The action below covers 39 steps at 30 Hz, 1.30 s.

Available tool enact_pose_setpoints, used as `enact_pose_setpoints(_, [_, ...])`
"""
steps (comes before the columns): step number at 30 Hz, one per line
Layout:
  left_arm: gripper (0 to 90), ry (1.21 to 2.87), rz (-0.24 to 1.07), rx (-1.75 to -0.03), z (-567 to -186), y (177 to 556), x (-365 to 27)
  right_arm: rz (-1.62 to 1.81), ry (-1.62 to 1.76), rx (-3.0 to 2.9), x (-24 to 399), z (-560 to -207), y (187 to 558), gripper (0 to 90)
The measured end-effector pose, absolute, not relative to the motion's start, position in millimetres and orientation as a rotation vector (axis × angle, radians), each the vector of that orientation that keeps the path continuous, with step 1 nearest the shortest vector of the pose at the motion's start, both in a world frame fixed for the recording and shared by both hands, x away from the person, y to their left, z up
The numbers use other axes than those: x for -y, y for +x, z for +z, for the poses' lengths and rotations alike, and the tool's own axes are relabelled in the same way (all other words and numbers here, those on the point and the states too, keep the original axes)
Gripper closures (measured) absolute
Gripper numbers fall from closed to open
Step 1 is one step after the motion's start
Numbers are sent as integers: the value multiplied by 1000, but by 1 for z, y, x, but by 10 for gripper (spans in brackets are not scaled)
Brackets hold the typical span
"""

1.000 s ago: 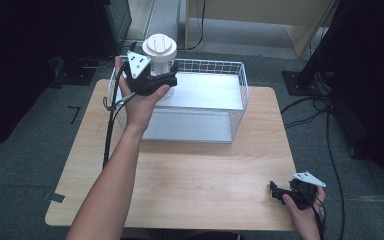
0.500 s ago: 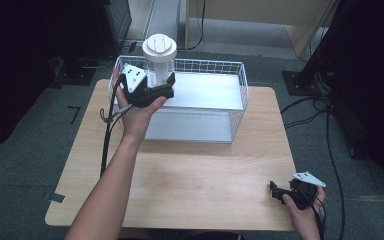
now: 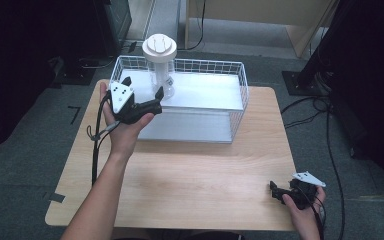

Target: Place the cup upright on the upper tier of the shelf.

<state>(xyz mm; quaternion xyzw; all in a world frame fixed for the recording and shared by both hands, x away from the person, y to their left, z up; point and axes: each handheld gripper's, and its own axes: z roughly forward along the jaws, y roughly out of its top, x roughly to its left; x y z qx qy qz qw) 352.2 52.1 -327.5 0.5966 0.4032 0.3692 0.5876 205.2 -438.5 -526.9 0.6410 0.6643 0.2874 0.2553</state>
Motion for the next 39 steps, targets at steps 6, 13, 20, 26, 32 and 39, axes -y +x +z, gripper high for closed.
enact_pose_setpoints(6, [0,1418,885,-923,-339,339,-58,780,1739,-1803,438,-527,205,0])
enact_pose_setpoints(13, [0,1431,880,-944,-357,329,-69,781,1739,-1803,438,-527,205,0])
enact_pose_setpoints(20, [0,1438,879,-952,-369,316,-80,780,1739,-1804,439,-527,205,0])
enact_pose_setpoints(26, [0,1436,883,-973,-381,305,-96,780,1738,-1803,439,-527,205,0])
enact_pose_setpoints(32, [0,1445,884,-998,-394,296,-110,780,1737,-1804,439,-527,205,0])
enact_pose_setpoints(39, [0,1455,879,-1036,-411,288,-124,779,1737,-1804,438,-527,205,0])
